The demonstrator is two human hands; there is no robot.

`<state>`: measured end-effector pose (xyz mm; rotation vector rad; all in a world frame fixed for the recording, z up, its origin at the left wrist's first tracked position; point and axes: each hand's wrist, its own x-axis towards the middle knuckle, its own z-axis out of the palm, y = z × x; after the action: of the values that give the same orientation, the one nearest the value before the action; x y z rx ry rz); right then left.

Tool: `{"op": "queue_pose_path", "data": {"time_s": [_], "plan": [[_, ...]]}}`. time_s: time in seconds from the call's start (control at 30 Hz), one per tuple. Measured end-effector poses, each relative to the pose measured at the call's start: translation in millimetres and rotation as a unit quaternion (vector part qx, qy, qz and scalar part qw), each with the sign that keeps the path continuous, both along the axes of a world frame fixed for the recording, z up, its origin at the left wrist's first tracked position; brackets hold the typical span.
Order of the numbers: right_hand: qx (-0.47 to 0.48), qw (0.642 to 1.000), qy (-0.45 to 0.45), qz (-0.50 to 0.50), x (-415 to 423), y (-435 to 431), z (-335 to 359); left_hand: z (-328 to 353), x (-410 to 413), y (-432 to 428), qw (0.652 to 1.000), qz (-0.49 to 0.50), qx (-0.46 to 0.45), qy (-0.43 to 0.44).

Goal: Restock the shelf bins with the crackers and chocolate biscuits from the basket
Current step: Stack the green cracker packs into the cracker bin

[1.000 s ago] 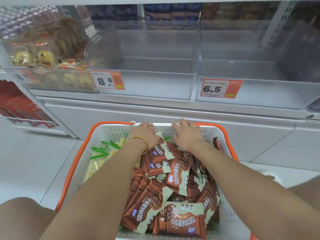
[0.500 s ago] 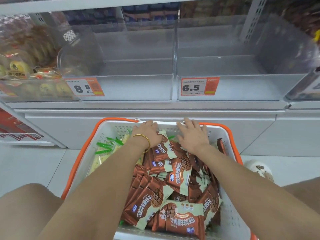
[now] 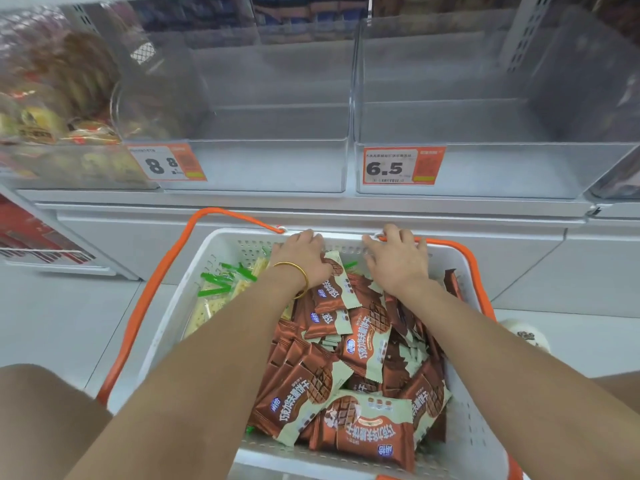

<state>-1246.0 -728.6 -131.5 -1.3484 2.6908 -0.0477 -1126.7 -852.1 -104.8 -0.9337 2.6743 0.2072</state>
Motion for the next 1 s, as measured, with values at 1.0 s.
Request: {"op": "queue_pose_path", "data": {"time_s": [1.0], "plan": [[0.051,0.998,-0.001,-0.029,-10.2,9.6,11.8,-12.8,0.8,9.1,0.999,-0.019,0.037,0.028]]}}
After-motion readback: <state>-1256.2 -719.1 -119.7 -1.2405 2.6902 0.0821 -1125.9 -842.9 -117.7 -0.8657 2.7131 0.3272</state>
